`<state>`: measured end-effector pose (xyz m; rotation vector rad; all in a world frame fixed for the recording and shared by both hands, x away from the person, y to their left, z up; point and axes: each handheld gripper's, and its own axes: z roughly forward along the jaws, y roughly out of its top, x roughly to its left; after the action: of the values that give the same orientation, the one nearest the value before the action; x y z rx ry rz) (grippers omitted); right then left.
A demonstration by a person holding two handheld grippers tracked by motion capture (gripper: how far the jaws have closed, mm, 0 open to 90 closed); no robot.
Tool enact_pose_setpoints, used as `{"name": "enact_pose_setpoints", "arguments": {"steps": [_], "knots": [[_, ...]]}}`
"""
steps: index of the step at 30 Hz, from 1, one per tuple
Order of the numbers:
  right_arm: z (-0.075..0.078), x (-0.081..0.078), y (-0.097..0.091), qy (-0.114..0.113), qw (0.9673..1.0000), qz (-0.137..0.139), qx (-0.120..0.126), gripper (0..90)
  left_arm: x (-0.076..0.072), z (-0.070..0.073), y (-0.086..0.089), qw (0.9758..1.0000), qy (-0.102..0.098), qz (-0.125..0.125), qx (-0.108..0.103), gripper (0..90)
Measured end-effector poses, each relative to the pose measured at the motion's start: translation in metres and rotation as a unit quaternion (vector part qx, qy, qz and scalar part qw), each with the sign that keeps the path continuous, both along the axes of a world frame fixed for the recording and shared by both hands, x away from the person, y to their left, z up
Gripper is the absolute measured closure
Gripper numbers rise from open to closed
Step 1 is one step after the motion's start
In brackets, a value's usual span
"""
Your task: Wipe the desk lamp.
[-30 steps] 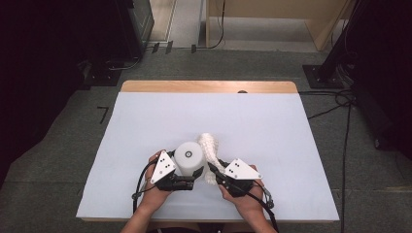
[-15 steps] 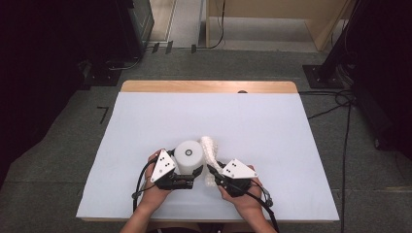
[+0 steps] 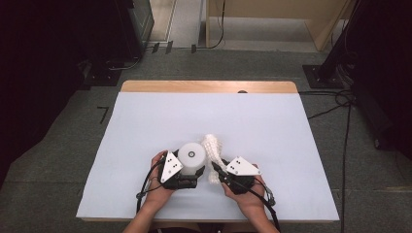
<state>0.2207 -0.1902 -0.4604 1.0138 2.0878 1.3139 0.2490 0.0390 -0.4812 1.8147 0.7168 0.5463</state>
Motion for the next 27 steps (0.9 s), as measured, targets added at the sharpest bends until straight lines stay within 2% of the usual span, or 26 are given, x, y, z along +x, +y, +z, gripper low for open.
{"name": "enact_pose_setpoints", "arguments": {"steps": [2, 4, 5, 6, 7, 9, 13, 16, 18, 20, 22, 23, 25, 27], "knots": [[0.000, 0.001, -0.001, 0.000, 1.0000, -0.001, -0.001, 75.3, -0.002, 0.000, -0.002, 0.9998, 0.005, 0.019, -0.002, 7.2], [0.000, 0.002, -0.002, -0.002, 1.0000, -0.004, 0.000, 75.3, -0.004, 0.001, -0.005, 0.9992, 0.017, 0.035, -0.008, 2.3], [0.000, 0.002, -0.003, -0.002, 1.0000, -0.004, 0.000, 75.3, -0.006, 0.001, -0.007, 0.9982, 0.027, 0.051, -0.020, 0.7], [0.001, 0.002, -0.003, -0.002, 1.0000, -0.006, 0.002, 75.2, -0.006, 0.000, -0.009, 0.9974, 0.031, 0.060, -0.026, 0.0], [0.001, 0.002, -0.004, -0.002, 1.0000, -0.008, 0.002, 75.2, -0.008, 0.000, -0.013, 0.9957, 0.038, 0.080, -0.026, 0.0], [0.001, 0.002, -0.004, -0.003, 0.9999, -0.010, 0.002, 75.1, -0.011, -0.002, -0.020, 0.9931, 0.038, 0.111, -0.012, 0.0], [0.000, 0.002, -0.004, -0.002, 0.9999, -0.011, 0.001, 75.1, -0.015, -0.004, -0.026, 0.9898, 0.021, 0.141, -0.002, 6.9], [0.000, 0.002, -0.003, -0.001, 0.9999, -0.010, 0.001, 75.1, -0.014, -0.003, -0.024, 0.9912, 0.023, 0.131, 0.001, 8.1], [0.000, 0.001, -0.003, -0.001, 0.9999, -0.010, 0.002, 75.1, -0.013, -0.001, -0.023, 0.9931, 0.024, 0.115, 0.007, 8.3], [0.000, 0.001, -0.003, -0.002, 1.0000, -0.009, 0.001, 75.1, -0.010, 0.001, -0.019, 0.9959, 0.019, 0.087, 0.013, 8.3], [0.000, 0.002, -0.003, -0.002, 1.0000, -0.008, 0.000, 75.1, -0.009, 0.007, -0.013, 0.9990, 0.019, 0.040, -0.003, 8.3], [-0.001, 0.002, -0.002, -0.001, 1.0000, -0.009, -0.001, 75.1, -0.009, 0.010, -0.011, 0.9997, 0.015, 0.017, -0.013, 8.3], [-0.003, 0.002, -0.001, 0.002, 1.0000, -0.008, -0.002, 75.1, -0.011, 0.016, -0.008, 0.9997, -0.003, -0.010, -0.024, 8.3], [-0.005, 0.003, 0.000, 0.005, 1.0000, -0.007, -0.004, 75.1, -0.012, 0.020, -0.006, 0.9991, -0.008, -0.027, -0.031, 8.3]]}}
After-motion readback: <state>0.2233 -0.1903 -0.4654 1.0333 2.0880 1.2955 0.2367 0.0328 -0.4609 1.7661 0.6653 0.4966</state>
